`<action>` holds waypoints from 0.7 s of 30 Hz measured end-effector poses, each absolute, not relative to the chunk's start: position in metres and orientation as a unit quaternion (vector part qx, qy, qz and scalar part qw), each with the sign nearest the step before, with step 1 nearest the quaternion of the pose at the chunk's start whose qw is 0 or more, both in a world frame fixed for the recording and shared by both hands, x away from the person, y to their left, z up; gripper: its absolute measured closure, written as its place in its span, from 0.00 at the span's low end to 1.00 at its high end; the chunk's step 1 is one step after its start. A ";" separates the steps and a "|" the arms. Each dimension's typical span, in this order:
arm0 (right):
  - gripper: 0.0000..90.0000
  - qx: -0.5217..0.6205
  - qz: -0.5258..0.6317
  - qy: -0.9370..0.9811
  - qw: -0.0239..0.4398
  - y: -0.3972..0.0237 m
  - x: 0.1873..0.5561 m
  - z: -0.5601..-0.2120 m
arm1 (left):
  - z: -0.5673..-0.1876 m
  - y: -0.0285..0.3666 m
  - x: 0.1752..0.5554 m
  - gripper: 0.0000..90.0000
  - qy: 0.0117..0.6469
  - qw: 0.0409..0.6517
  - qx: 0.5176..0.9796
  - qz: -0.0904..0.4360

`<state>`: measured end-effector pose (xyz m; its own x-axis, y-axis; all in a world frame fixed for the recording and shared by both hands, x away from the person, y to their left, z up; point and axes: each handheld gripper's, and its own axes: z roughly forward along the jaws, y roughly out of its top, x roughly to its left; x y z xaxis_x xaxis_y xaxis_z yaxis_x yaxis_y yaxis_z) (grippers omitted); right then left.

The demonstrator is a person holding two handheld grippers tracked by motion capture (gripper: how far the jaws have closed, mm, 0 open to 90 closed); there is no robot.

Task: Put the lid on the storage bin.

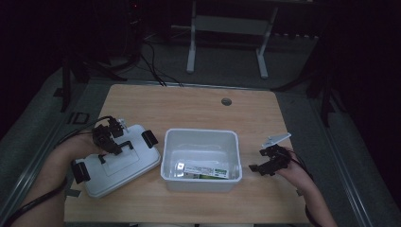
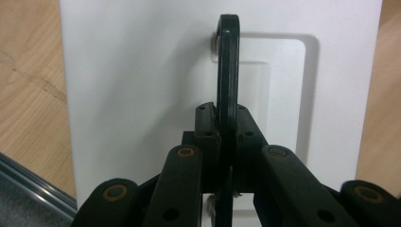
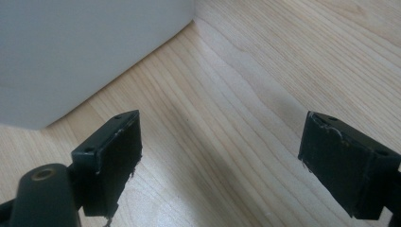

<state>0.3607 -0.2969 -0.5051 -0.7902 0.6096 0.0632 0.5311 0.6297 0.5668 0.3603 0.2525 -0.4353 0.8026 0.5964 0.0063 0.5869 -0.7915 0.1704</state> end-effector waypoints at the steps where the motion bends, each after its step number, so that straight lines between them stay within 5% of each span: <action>1: 0.15 0.317 0.293 0.900 0.067 -0.297 0.361 -0.505 | -0.430 0.252 0.359 0.93 0.310 0.084 0.947 0.030; 21: 0.15 0.320 0.309 0.893 0.071 -0.296 0.357 -0.505 | -0.366 0.237 0.346 0.93 0.266 0.075 0.960 0.051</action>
<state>0.3571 -0.2963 -0.5051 -0.7851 0.6152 0.0720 0.5280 0.6040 0.5970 0.3456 0.2368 -0.3655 0.8531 0.5187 0.0569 0.5034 -0.8468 0.1717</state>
